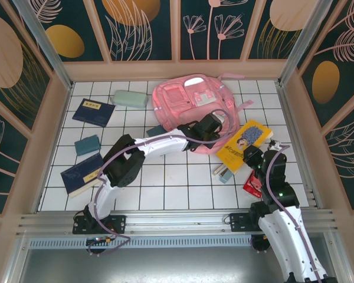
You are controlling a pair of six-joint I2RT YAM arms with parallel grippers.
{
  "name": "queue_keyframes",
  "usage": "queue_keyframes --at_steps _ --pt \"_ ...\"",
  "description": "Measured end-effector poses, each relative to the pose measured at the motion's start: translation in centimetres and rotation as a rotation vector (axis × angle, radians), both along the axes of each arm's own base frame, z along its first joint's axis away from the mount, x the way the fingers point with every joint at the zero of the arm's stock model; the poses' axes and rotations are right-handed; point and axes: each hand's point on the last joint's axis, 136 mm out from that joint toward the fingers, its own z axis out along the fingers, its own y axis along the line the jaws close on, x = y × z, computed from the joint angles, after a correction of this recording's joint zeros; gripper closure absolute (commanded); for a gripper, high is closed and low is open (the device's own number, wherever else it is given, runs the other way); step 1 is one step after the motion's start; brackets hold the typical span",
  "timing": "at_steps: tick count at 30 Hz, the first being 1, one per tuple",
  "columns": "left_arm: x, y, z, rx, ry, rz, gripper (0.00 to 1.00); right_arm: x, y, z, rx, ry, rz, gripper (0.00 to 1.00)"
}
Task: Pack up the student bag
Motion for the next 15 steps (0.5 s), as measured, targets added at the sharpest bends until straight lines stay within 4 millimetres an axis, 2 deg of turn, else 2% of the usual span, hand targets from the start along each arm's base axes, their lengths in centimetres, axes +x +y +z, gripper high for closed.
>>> queue_keyframes --at_steps 8,11,15 --pt "0.4 0.1 0.3 -0.012 -0.008 0.009 0.61 0.0 0.0 0.0 0.000 0.001 0.000 1.00" --pt "0.0 -0.2 0.2 -0.020 0.007 -0.012 0.66 0.0 0.0 0.0 0.000 0.001 0.000 1.00" --pt "-0.7 -0.8 0.0 -0.038 0.040 -0.062 0.66 0.0 0.0 0.0 0.000 0.001 0.000 1.00"
